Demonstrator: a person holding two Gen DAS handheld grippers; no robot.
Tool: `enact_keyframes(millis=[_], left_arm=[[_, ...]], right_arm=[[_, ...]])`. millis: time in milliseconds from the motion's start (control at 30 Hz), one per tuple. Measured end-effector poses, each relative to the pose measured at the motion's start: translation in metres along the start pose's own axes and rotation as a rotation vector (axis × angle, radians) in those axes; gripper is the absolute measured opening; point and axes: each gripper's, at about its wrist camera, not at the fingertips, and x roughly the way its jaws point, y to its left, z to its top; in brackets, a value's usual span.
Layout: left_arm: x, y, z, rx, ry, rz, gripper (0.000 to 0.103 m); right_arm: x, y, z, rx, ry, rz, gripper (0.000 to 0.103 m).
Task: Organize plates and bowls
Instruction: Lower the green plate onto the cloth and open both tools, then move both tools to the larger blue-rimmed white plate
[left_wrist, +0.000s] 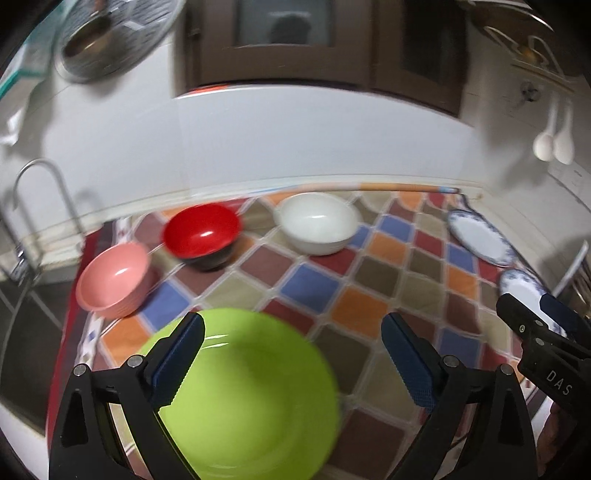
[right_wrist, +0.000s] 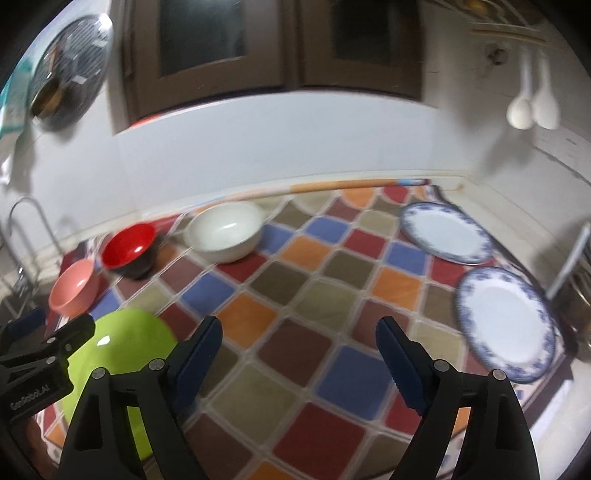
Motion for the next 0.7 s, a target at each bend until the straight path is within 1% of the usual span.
enact_keyframes(millis=[100, 333, 700], left_arm=[[0.001, -0.026, 0.007, 0.038, -0.014, -0.042, 0.098], [0.006, -0.082, 0.018, 0.121, -0.04, -0.127, 0.098], [0.015, -0.16, 0.029, 0.214, -0.054, -0.232, 0.098]], right_arm=[[-0.011, -0.027, 0.002, 0.042, -0.027, -0.051, 0.086], [-0.033, -0.086, 0.003, 0.124, -0.084, -0.206, 0.086], [-0.058, -0.156, 0.0, 0.201, -0.139, -0.394, 0.086]])
